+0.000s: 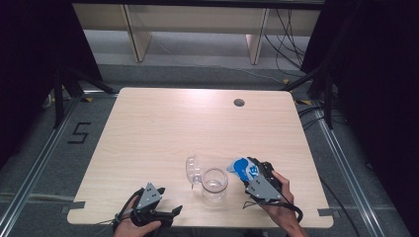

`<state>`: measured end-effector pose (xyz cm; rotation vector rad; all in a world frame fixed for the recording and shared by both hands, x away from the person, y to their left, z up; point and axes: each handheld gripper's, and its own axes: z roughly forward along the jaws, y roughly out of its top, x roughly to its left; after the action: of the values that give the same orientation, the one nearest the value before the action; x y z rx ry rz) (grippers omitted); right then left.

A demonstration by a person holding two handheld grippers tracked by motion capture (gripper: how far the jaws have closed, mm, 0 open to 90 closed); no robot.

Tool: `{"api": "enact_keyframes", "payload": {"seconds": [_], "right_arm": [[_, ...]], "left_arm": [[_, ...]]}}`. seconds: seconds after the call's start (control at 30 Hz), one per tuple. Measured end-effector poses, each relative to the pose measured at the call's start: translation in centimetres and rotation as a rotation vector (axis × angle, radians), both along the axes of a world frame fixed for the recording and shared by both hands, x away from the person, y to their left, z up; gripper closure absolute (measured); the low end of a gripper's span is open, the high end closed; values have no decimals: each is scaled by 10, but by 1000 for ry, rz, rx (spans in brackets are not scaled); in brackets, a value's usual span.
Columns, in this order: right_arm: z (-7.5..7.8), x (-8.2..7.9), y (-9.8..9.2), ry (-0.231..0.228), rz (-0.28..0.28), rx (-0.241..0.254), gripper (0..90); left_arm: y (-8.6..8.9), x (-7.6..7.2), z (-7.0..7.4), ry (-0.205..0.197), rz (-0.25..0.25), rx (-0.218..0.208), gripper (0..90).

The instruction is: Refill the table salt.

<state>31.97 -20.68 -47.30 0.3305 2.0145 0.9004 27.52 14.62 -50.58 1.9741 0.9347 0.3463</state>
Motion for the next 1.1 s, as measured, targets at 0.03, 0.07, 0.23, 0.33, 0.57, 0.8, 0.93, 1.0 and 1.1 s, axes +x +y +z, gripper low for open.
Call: {"api": "enact_keyframes", "payload": {"seconds": [0.03, 0.07, 0.23, 0.33, 0.57, 0.8, 0.93, 1.0, 1.1], "right_arm": [[0, 1, 0, -18, 9, -34, 414], [0, 1, 0, -21, 3, -37, 415], [-1, 0, 1, -17, 7, -46, 416], [-1, 0, 2, -29, 8, -71, 416], [-1, -1, 3, -35, 5, -90, 416], [-1, -1, 3, -66, 14, -128, 418], [-1, 1, 2, -79, 19, -159, 418], [-1, 1, 2, -100, 18, -179, 418], [-1, -1, 2, -100, 10, -188, 419]], "left_arm": [[0, 0, 0, 0, 1, 0, 157], [0, 0, 0, -2, 2, 1, 157], [0, 0, 0, -1, 2, 1, 157], [0, 0, 0, 5, 0, 7, 157], [0, 0, 0, 0, -2, 13, 157], [0, 0, 0, 0, -2, 8, 157], [0, 0, 0, -1, -2, 12, 157], [1, 0, 0, -1, -2, 13, 157], [0, 0, 0, 0, -2, 14, 157]]}}
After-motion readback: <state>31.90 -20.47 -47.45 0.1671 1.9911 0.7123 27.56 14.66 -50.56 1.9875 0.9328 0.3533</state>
